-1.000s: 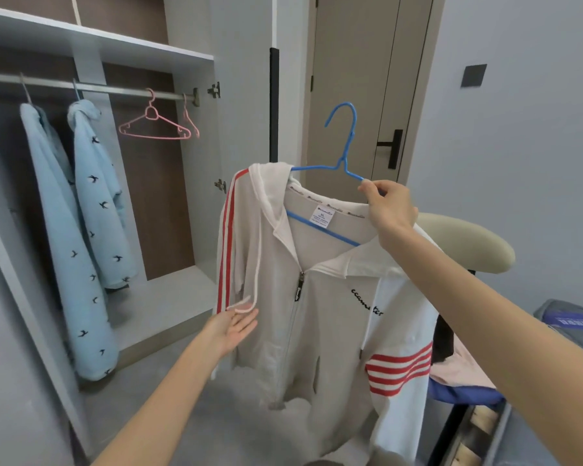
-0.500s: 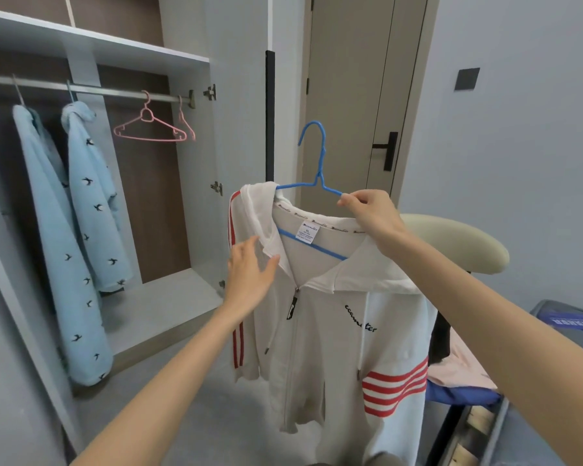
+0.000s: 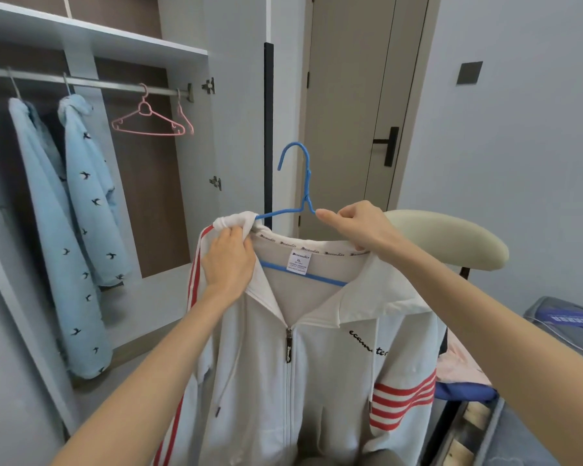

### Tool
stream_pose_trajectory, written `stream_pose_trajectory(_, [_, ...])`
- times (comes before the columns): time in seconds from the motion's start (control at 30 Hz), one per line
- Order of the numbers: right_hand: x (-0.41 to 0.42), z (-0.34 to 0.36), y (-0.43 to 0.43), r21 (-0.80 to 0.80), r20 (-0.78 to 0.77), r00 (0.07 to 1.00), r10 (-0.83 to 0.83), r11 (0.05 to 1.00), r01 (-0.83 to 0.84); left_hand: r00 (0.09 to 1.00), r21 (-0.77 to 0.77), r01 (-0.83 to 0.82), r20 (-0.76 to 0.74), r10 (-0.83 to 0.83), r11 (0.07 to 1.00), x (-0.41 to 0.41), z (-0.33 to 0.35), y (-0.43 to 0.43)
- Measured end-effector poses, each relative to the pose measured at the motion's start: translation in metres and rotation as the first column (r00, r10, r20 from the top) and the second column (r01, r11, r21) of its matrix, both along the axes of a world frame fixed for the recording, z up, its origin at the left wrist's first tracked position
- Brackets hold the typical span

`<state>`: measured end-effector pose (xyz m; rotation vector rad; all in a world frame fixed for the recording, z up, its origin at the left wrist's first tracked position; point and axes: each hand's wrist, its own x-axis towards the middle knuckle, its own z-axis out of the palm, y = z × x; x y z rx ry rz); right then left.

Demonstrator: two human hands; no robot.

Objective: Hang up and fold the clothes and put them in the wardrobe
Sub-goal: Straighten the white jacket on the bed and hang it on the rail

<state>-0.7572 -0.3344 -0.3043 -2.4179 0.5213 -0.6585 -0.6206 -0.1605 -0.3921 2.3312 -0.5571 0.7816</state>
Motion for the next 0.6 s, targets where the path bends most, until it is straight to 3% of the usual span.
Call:
stream_pose_trajectory(0.1, [0.005,-0.007,0.003,-0.103,0.058,0.994,-0.094,0.99,0.099,0.999,-0.049,-0.002,-0.038,0.0,0.999,-0.003,-0.005,0.002])
stream_pose_trajectory(0.2, [0.008,-0.007,0.003,-0.085,0.122,0.975,-0.185,0.977,0.196,0.997,-0.116,0.009,-0.074,-0.018,0.993,-0.005,-0.013,0.006])
stream_pose_trajectory(0.43, [0.011,-0.011,0.005,-0.118,0.165,0.967,-0.195,0.969,0.216,0.984,-0.038,-0.012,-0.179,0.005,0.999,-0.002,-0.025,0.016])
stream_pose_trajectory(0.6, [0.012,-0.013,0.01,-0.172,0.175,0.973,-0.148,0.969,0.179,0.999,-0.131,-0.047,-0.028,0.044,0.99,-0.004,0.014,0.018])
